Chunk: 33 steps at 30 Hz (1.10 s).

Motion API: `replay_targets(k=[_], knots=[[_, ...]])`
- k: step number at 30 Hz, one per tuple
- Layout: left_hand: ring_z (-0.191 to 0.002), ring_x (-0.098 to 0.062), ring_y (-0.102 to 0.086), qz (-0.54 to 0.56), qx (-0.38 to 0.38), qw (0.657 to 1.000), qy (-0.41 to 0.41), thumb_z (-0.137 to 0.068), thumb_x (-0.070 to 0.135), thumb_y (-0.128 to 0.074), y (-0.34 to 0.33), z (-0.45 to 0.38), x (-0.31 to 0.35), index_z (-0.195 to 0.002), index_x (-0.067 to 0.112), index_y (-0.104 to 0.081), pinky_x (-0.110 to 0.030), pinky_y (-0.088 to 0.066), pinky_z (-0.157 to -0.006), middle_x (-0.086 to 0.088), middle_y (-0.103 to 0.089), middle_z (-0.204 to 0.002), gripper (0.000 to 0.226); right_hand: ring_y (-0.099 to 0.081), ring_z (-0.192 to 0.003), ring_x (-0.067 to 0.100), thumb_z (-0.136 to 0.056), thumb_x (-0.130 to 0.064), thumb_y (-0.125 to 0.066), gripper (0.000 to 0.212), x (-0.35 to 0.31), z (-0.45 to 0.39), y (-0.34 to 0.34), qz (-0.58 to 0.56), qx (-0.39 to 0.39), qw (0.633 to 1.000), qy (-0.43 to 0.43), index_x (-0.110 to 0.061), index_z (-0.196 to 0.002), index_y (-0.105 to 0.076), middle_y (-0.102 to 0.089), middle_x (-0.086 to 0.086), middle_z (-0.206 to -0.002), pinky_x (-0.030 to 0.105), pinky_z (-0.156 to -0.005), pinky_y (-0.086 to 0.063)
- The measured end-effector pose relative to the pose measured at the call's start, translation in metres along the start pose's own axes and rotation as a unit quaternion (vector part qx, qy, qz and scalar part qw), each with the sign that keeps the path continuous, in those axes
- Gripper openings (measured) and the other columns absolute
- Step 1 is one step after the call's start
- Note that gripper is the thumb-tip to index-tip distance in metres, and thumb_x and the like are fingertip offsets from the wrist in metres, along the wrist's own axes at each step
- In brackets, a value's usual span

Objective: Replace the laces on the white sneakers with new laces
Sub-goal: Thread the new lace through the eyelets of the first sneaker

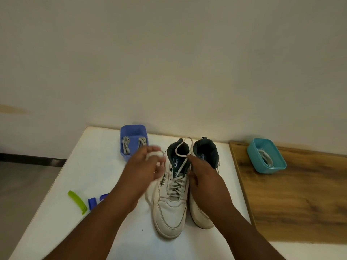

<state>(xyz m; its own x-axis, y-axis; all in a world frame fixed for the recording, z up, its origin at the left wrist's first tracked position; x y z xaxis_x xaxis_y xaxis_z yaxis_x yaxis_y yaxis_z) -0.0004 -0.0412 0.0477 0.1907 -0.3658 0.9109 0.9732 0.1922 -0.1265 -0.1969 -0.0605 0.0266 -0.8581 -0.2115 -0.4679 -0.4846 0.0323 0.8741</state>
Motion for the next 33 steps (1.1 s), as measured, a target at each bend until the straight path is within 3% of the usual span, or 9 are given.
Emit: replay_targets(k=[2,4,10,15,20,25,27,31,33], knots=[[-0.082,-0.020,-0.071,-0.268,-0.033,0.963,0.004,-0.096,0.020,-0.056,0.000,0.000,-0.021,-0.122,0.031,-0.055,-0.037,-0.061,-0.077,-0.002,-0.070,-0.101,0.028,-0.060,-0.114,0.010,-0.106,-0.032,-0.047,0.041,0.001,0.001,-0.001,-0.003,0.001,1.000,-0.009,-0.035,-0.147,-0.045,-0.059,-0.009,-0.133,0.025,-0.094,-0.049],[-0.078,-0.014,-0.068,-0.417,-0.067,0.906,-0.036,-0.094,0.021,-0.055,-0.006,0.002,-0.030,-0.124,0.035,-0.051,-0.029,-0.055,-0.070,0.005,-0.068,-0.101,0.033,-0.060,-0.108,0.009,-0.107,-0.034,-0.045,0.039,0.003,0.000,-0.003,0.004,0.008,1.000,-0.020,-0.034,-0.145,-0.047,-0.060,-0.006,-0.128,0.023,-0.089,-0.049],[-0.069,-0.007,-0.062,-0.434,-0.100,0.895,-0.039,-0.091,0.021,-0.061,-0.007,0.003,-0.026,-0.091,0.032,-0.064,-0.025,-0.051,-0.066,0.010,-0.066,-0.081,0.012,-0.063,-0.096,0.008,-0.109,-0.040,-0.030,0.035,0.006,0.002,-0.010,0.059,-0.005,0.998,-0.035,-0.030,-0.135,-0.051,-0.065,-0.007,-0.114,0.021,-0.079,-0.047],[-0.090,-0.005,-0.057,-0.553,-0.149,0.820,-0.026,-0.088,0.037,-0.069,-0.009,0.010,-0.044,-0.104,0.038,-0.064,-0.018,-0.039,-0.071,0.014,-0.059,-0.098,0.016,-0.065,-0.088,0.011,-0.108,-0.040,-0.031,0.031,0.011,0.001,-0.010,0.052,0.004,0.997,-0.056,-0.031,-0.129,-0.052,-0.069,-0.008,-0.103,0.027,-0.078,-0.053],[-0.085,0.000,-0.059,-0.482,-0.102,0.865,-0.095,-0.084,0.034,-0.075,-0.015,0.008,-0.026,-0.101,0.038,-0.062,-0.011,-0.040,-0.068,0.016,-0.065,-0.096,0.022,-0.065,-0.088,0.013,-0.106,-0.035,-0.039,0.027,0.008,-0.001,-0.010,0.056,0.002,0.996,-0.072,-0.028,-0.128,-0.055,-0.069,-0.005,-0.102,0.027,-0.077,-0.053],[-0.083,0.000,-0.061,-0.453,-0.138,0.875,-0.098,-0.082,0.034,-0.078,-0.020,0.010,-0.030,-0.102,0.035,-0.066,-0.014,-0.046,-0.072,0.016,-0.065,-0.092,0.023,-0.060,-0.075,0.008,-0.105,-0.033,-0.044,0.021,0.020,-0.004,-0.016,-0.013,-0.039,0.992,-0.121,-0.026,-0.100,-0.063,-0.064,-0.009,-0.084,0.034,-0.073,-0.056],[-0.078,0.002,-0.063,-0.381,-0.166,0.904,-0.106,-0.087,0.031,-0.074,-0.029,0.013,-0.022,-0.102,0.035,-0.069,-0.016,-0.051,-0.073,0.012,-0.069,-0.090,0.017,-0.059,-0.070,0.008,-0.104,-0.032,-0.048,0.020,0.022,-0.005,-0.016,-0.042,-0.052,0.989,-0.133,-0.026,-0.091,-0.061,-0.061,-0.007,-0.077,0.034,-0.068,-0.054],[-0.097,-0.020,-0.071,-0.174,-0.228,0.954,-0.086,-0.094,0.023,-0.069,-0.045,0.026,0.000,-0.114,0.030,-0.068,-0.033,-0.058,-0.088,0.002,-0.076,-0.102,0.021,-0.052,-0.064,0.009,-0.103,-0.019,-0.052,0.017,0.006,-0.003,-0.003,-0.265,-0.015,0.951,-0.157,-0.019,-0.087,-0.060,-0.059,-0.003,-0.073,0.031,-0.062,-0.044],[-0.096,-0.015,-0.072,-0.088,-0.229,0.965,-0.089,-0.096,0.013,-0.064,-0.046,0.031,0.011,-0.119,0.024,-0.065,-0.026,-0.055,-0.081,-0.001,-0.076,-0.105,0.026,-0.049,-0.064,0.010,-0.104,-0.017,-0.047,0.020,-0.004,-0.003,0.018,-0.395,0.040,0.902,-0.171,-0.015,-0.093,-0.063,-0.058,-0.001,-0.073,0.029,-0.060,-0.042]])
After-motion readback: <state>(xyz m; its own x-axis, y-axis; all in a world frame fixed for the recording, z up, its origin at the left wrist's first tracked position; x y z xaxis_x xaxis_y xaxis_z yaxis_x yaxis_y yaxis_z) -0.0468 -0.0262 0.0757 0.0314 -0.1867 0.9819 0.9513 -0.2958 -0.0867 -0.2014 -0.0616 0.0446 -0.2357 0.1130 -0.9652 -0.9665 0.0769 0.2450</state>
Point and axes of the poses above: each hand's wrist, its own z-axis away from the middle knuckle, its own y-axis out of the back of the hand, x = y × z, the point moved 7 cm from there along -z, towards the middle knuckle
